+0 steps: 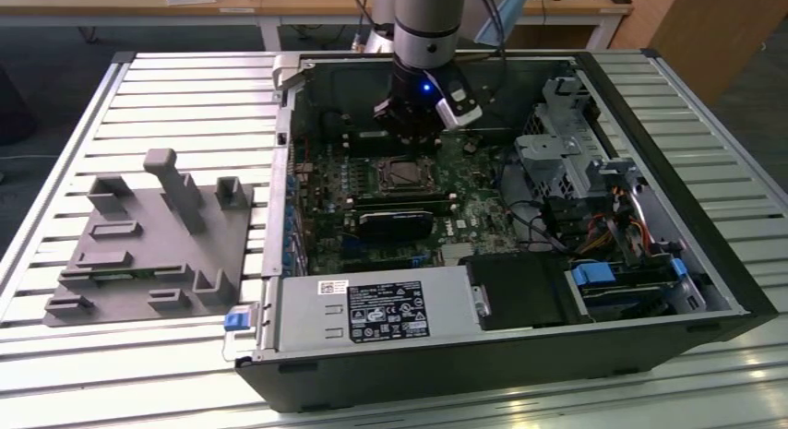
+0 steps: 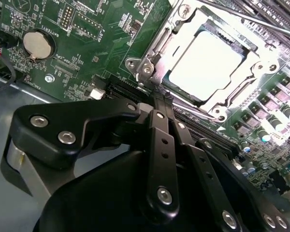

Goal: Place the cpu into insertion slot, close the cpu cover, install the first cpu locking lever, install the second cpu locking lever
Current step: 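Install the first cpu locking lever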

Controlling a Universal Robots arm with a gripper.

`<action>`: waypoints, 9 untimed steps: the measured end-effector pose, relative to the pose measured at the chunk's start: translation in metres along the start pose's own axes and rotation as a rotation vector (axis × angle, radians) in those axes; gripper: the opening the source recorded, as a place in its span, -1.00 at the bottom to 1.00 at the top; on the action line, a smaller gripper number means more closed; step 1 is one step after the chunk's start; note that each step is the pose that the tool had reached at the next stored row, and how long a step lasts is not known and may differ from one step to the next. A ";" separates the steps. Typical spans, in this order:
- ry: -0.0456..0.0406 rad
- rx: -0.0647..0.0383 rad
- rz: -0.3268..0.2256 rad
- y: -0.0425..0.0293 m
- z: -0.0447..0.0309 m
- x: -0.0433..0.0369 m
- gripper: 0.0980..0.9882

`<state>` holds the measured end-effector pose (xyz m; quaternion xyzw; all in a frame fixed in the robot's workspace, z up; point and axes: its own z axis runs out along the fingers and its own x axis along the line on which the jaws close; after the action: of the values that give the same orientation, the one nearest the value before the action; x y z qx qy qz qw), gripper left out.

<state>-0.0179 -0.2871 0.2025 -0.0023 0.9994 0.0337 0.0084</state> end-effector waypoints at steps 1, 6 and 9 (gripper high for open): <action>0.0001 0.002 0.000 0.0000 0.0004 0.0000 -0.98; 0.0003 0.019 0.000 -0.0002 0.0021 0.0001 -0.98; 0.0003 0.035 -0.001 -0.0003 0.0033 0.0001 -0.98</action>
<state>-0.0179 -0.2872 0.1992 -0.0024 0.9998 0.0164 0.0083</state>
